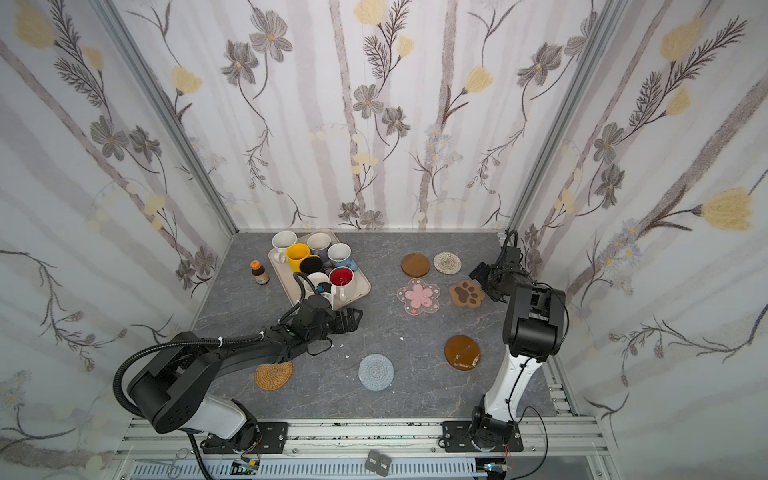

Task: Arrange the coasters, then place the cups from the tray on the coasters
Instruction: 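Push the cork paw coaster beside the flower coaster with the right gripper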

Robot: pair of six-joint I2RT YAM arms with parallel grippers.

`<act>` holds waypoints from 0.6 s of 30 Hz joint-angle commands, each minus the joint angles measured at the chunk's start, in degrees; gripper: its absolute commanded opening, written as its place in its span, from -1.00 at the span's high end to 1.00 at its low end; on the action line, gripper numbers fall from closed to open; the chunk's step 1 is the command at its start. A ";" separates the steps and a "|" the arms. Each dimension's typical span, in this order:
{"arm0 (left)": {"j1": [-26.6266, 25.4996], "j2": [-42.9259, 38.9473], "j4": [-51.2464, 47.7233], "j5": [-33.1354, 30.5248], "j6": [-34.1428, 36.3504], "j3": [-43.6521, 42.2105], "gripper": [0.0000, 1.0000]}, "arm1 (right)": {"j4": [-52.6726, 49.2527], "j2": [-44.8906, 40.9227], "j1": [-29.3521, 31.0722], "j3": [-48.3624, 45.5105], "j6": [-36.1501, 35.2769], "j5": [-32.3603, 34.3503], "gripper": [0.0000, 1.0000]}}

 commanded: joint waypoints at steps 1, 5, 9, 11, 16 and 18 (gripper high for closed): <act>0.01 0.35 1.90 0.53 0.25 0.57 -1.00 | 0.82 1.10 1.18 1.15 -0.39 -0.93 -0.71; 0.00 -0.35 1.90 0.33 0.07 -0.10 -1.00 | -0.60 1.22 3.00 1.61 -1.55 0.44 -0.71; 0.01 -1.57 1.90 0.13 0.01 -1.04 -1.00 | -0.27 -0.16 4.22 -0.05 -1.73 0.90 -0.71; -0.04 -2.06 1.83 0.22 -0.04 -1.51 -1.00 | 0.19 -0.97 4.77 -1.03 -1.53 0.92 -0.71; -0.08 -3.70 1.73 0.73 -0.08 -2.91 -1.00 | 0.83 -2.05 6.20 -2.39 -0.79 0.81 -0.71; -0.11 -4.42 1.31 1.09 -0.31 -3.56 -1.00 | 0.94 -2.49 6.20 -2.41 -0.42 1.41 -0.71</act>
